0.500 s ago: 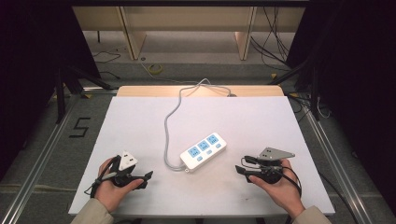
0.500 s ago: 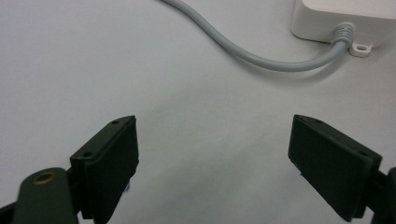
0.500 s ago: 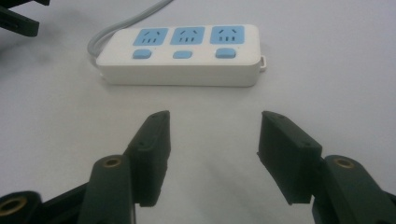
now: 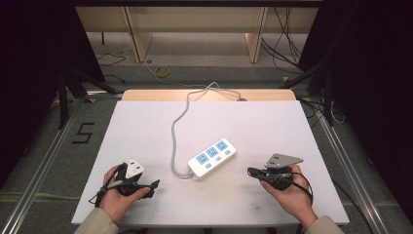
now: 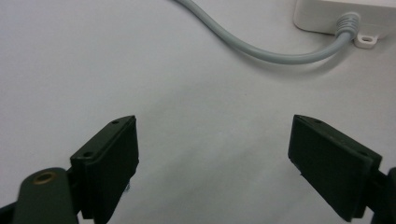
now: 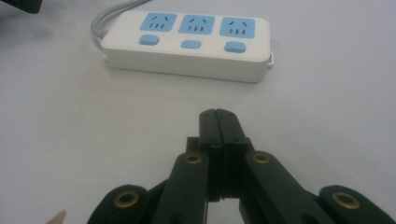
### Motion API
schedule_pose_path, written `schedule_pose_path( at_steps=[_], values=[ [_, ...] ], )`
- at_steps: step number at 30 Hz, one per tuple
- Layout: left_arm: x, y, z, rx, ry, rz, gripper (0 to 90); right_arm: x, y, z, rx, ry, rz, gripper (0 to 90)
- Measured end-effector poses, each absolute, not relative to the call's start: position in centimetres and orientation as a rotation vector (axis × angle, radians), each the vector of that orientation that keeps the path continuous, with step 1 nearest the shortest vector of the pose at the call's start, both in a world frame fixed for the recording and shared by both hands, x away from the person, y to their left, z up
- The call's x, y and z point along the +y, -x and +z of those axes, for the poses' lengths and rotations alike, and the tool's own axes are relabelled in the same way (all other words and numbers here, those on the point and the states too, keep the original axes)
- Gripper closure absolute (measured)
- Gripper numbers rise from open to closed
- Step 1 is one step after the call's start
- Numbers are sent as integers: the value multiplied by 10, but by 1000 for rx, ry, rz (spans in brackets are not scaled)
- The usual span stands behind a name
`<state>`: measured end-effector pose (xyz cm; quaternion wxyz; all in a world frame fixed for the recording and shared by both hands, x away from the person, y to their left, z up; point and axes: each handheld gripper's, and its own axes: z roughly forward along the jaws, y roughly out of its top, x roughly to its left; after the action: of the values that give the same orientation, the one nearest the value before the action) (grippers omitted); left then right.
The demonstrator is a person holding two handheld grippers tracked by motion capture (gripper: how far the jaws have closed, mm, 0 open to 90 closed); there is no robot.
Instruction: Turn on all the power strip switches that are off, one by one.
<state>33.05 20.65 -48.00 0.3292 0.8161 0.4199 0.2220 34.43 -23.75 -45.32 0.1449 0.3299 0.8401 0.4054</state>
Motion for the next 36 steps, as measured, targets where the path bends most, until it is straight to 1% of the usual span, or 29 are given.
schedule_pose_path(
  at_steps=[36],
  values=[
    [203, -330, -480, 1081, -2123, 590, 159, -214, -354, -441, 2477, -935, 1128, 900]
  ],
)
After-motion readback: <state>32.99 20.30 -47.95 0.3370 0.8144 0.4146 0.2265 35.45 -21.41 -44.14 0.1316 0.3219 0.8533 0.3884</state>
